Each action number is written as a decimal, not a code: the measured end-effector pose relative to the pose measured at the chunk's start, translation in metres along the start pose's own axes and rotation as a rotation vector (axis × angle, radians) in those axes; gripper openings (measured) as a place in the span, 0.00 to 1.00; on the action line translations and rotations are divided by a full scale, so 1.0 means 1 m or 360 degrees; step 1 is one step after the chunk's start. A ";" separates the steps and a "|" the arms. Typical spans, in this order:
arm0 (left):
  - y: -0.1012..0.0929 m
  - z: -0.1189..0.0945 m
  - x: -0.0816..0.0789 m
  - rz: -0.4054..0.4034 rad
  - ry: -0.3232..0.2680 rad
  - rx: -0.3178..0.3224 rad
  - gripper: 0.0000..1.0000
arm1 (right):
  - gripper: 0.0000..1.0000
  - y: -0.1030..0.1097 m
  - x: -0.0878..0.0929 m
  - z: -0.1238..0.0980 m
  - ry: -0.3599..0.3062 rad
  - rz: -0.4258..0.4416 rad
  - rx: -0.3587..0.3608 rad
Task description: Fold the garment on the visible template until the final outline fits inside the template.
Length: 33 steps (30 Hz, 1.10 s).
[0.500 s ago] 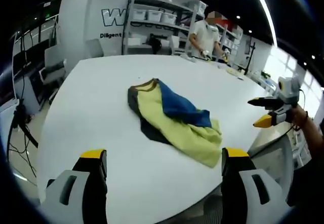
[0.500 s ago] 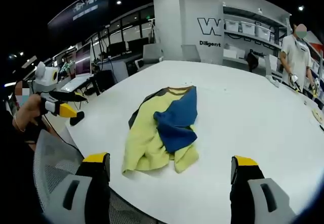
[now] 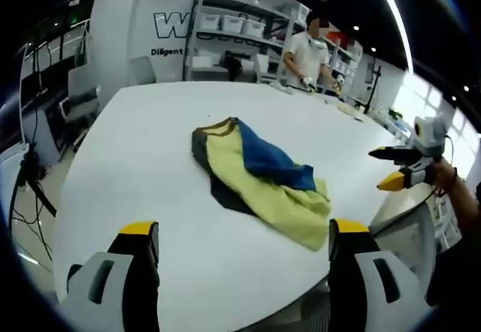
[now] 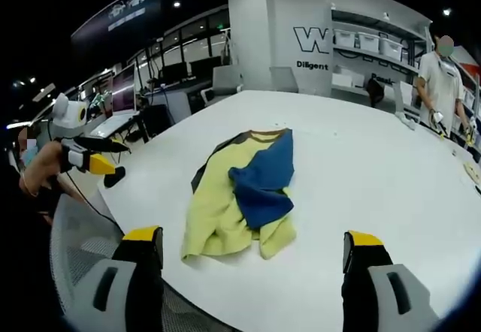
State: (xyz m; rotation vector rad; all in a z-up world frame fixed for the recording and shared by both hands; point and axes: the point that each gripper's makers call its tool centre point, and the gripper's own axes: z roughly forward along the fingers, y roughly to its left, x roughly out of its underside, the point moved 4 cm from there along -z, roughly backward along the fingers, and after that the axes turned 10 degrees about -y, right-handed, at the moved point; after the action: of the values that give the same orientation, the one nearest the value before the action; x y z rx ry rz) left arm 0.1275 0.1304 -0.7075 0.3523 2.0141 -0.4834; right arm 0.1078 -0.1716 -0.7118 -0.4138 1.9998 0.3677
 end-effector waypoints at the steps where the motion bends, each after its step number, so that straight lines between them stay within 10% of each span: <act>1: 0.000 0.000 0.000 -0.0003 0.0001 -0.0001 0.90 | 0.99 0.000 0.000 0.000 0.0002 -0.0002 -0.0001; 33: 0.012 0.007 -0.003 0.0040 0.0015 -0.0050 0.87 | 0.96 -0.003 -0.011 0.012 -0.0022 -0.0010 -0.0046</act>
State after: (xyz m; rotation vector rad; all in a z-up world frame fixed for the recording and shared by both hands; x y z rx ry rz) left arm 0.1394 0.1371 -0.7095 0.3610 2.0216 -0.4346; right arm 0.1233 -0.1675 -0.7073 -0.4346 1.9815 0.3947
